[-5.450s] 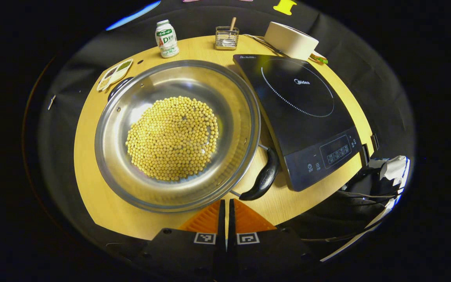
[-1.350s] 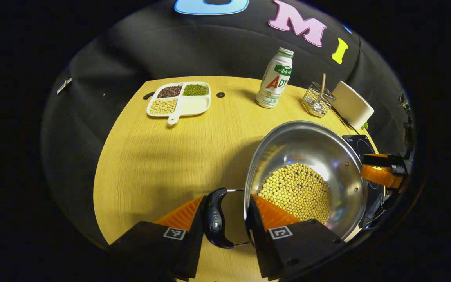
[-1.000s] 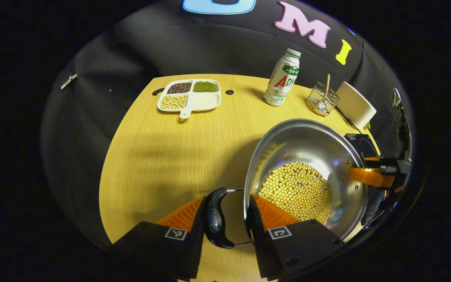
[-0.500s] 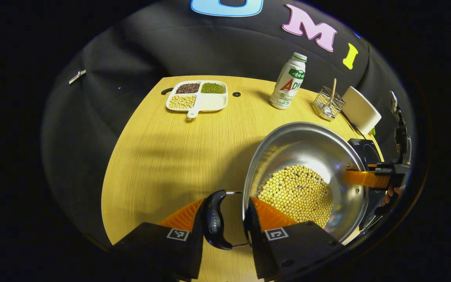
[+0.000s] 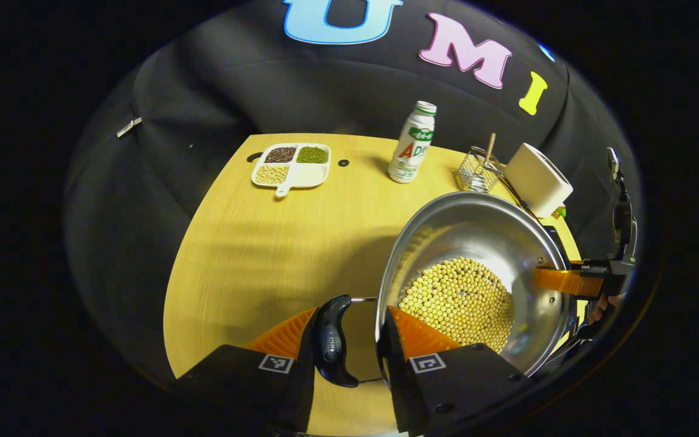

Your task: First push the handle of the pot to place it horizontally, then grasp the pot with both hands and set it on the induction cooktop.

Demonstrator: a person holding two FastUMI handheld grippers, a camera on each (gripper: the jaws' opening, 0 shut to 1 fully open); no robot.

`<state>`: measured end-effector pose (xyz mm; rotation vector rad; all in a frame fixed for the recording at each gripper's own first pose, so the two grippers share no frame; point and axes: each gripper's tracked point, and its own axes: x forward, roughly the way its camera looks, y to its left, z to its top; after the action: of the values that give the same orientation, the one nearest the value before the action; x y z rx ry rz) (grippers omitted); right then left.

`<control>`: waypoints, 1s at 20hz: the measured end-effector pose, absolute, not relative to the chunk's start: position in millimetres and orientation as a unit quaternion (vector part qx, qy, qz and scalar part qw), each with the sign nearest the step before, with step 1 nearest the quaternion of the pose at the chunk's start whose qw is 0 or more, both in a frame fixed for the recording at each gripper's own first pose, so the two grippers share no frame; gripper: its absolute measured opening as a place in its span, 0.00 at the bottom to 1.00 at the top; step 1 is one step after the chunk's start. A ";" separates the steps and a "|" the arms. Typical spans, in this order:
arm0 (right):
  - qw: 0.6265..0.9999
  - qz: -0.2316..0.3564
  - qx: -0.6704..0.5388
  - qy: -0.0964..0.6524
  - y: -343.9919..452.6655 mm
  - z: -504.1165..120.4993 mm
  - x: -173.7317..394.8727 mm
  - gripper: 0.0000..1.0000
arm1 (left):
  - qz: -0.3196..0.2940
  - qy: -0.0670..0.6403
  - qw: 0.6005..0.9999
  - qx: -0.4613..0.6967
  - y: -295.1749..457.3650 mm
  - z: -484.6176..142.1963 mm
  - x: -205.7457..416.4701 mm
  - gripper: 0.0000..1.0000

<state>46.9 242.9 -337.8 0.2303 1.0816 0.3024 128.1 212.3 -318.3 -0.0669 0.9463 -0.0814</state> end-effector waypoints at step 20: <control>0.833 0.104 0.118 0.531 15.7 -361.1 55.2 0.53 | -0.083 0.480 0.873 -0.025 -16.0 -322.4 142.4 0.55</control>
<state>55.2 15.7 -361.1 0.2506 1.1260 0.2201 142.4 -16.0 -322.4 -0.0517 1.0030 -0.1725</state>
